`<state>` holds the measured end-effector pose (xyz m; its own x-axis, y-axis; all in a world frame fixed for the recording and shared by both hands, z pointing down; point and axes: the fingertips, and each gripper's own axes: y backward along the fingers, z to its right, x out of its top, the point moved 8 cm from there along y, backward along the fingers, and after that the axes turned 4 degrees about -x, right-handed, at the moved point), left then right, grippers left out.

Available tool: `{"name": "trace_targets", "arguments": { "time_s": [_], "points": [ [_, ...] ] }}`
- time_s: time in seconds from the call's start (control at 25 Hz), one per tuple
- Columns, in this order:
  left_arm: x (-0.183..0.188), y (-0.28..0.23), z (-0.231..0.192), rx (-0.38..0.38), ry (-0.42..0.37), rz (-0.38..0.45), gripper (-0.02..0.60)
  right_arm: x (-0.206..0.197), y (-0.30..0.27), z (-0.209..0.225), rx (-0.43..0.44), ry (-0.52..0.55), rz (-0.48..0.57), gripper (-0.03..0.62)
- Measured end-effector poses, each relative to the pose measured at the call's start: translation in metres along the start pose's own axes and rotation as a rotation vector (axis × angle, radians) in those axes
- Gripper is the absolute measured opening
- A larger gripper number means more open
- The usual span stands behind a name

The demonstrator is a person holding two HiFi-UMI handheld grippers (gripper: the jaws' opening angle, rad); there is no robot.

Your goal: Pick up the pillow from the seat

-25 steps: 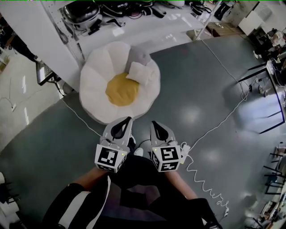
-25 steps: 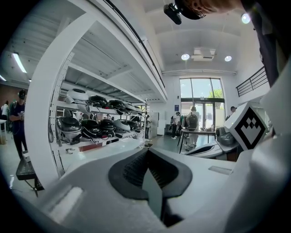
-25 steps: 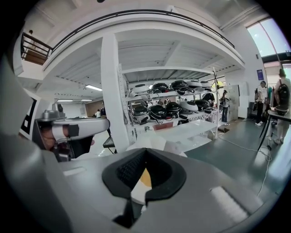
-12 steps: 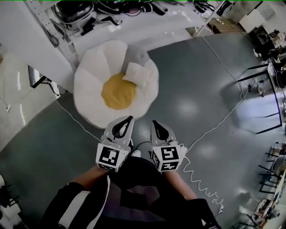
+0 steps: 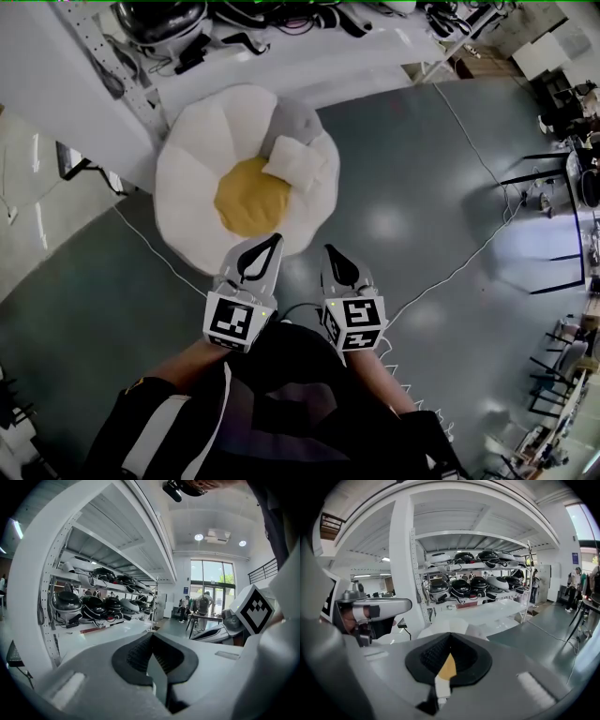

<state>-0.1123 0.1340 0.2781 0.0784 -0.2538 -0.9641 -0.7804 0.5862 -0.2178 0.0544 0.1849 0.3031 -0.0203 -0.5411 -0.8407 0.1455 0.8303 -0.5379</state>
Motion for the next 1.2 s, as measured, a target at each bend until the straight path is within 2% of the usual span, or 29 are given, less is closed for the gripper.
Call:
{"name": "trace_targets", "arguments": {
  "time_s": [0.24,0.56,0.88,1.2],
  "points": [
    [0.012,-0.011,-0.025,0.007,0.009,0.035,0.002,0.021,-0.022,0.001,-0.017,0.02,-0.004,0.002],
    [0.007,-0.016,-0.043,0.035,0.049,0.058,0.002,0.036,-0.045,0.002,-0.007,0.054,-0.007,0.002],
    [-0.006,-0.039,-0.057,0.131,0.07,0.07,0.002,0.038,-0.085,0.026,0.06,0.073,-0.019,0.002],
    [-0.015,-0.098,-0.063,0.266,0.13,0.007,0.002,0.052,-0.142,0.077,0.18,0.122,-0.091,0.002]
  ]
}}
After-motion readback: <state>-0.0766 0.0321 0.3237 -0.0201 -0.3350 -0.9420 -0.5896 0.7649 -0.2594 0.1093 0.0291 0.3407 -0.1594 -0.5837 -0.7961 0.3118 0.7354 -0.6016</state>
